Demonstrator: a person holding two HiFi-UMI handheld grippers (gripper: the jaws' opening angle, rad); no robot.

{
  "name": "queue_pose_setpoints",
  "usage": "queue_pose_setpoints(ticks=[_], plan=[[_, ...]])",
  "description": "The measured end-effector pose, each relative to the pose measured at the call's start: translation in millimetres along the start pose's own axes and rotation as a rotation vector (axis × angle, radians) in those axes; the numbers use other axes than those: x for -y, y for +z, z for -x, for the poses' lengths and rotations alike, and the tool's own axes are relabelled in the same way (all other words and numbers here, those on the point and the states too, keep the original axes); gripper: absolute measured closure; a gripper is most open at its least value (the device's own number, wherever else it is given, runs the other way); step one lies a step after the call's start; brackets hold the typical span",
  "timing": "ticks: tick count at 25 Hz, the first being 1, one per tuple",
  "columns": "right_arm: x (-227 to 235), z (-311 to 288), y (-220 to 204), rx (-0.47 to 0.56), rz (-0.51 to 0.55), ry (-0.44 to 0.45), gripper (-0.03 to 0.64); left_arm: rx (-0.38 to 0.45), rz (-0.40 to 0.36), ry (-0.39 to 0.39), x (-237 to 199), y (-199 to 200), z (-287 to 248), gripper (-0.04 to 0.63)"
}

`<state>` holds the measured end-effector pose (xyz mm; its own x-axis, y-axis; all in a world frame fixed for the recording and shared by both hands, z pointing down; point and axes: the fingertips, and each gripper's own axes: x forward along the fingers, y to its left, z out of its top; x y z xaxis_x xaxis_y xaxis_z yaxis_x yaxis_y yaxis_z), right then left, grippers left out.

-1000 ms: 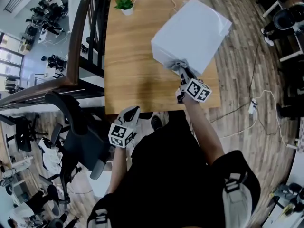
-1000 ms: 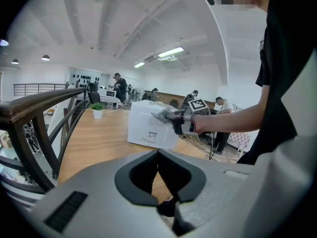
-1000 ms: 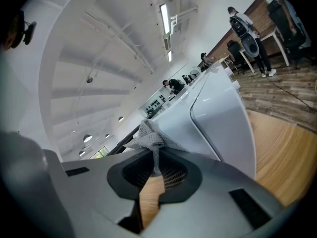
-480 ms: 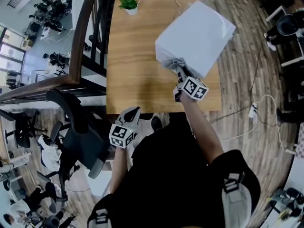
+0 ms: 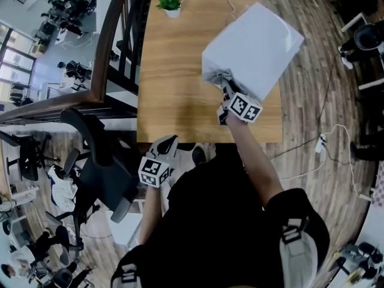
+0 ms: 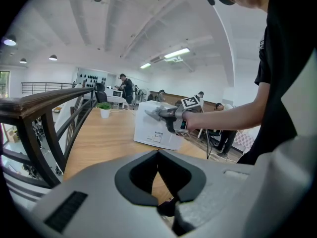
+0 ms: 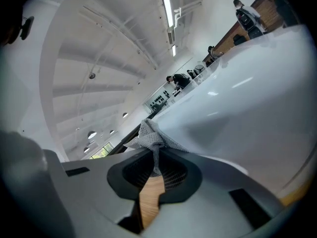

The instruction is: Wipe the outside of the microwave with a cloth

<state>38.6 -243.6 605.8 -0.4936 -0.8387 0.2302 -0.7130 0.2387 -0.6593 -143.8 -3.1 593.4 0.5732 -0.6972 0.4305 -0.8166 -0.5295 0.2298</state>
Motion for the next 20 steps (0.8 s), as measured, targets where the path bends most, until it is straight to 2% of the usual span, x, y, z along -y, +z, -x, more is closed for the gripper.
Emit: queue_pose_setpoints(ticks=[6, 20], plan=[[-9.6, -20.3, -1.5, -0.006, -0.036, 0.015, 0.588, 0.001, 0.011, 0.012, -2.4, -1.3, 2.2, 0.594], [-27.2, -55.3, -6.8, -0.023, -0.035, 0.043, 0.588, 0.006, 0.037, 0.047, -15.9, -6.6, 12.7, 0.594]])
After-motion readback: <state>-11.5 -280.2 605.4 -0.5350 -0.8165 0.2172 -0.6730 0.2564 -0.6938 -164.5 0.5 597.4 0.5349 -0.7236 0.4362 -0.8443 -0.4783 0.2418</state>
